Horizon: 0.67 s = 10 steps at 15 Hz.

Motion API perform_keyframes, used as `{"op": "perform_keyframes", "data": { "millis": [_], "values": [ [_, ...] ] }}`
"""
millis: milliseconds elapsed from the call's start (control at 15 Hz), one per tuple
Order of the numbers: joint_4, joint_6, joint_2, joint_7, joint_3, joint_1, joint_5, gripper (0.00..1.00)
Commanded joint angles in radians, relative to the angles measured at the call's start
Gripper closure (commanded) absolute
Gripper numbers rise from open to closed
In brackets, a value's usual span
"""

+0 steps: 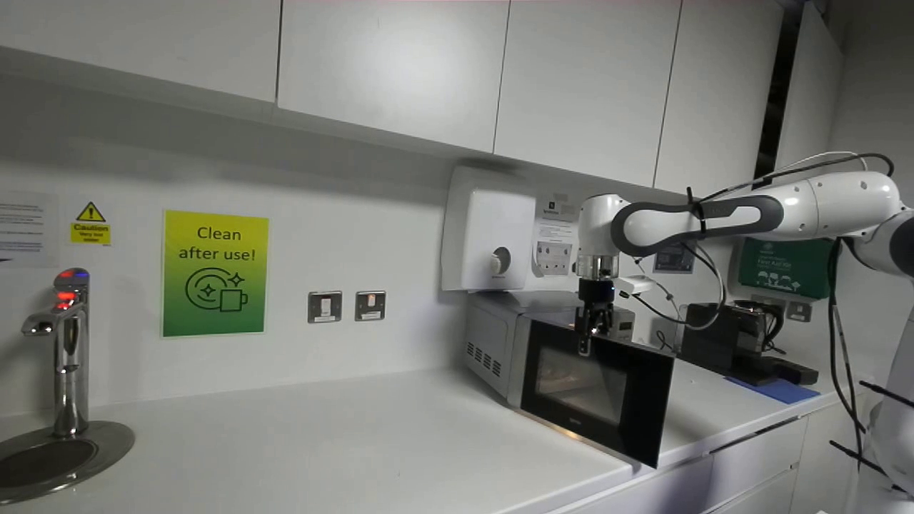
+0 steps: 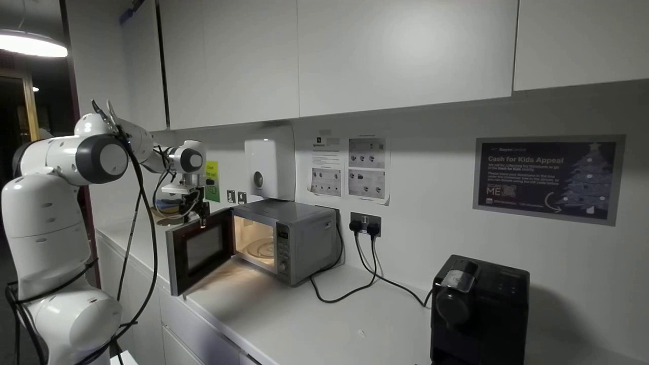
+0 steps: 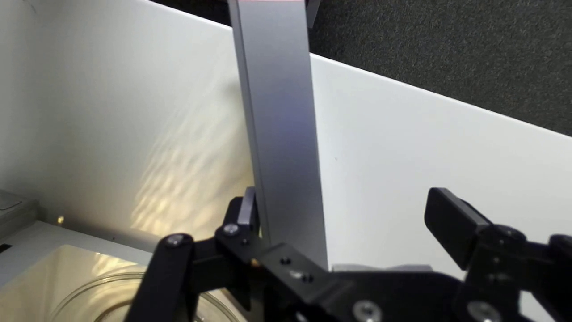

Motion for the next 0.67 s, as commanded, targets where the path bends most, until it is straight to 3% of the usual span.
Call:
{"op": "perform_keyframes", "data": {
  "millis": [0,600],
  "values": [
    [0.039,0.027,0.029,0.040,0.002,0.014,-0.009,0.00],
    [0.067,0.042,0.061,0.065,0.003,0.033,-0.019,0.00]
  ]
}}
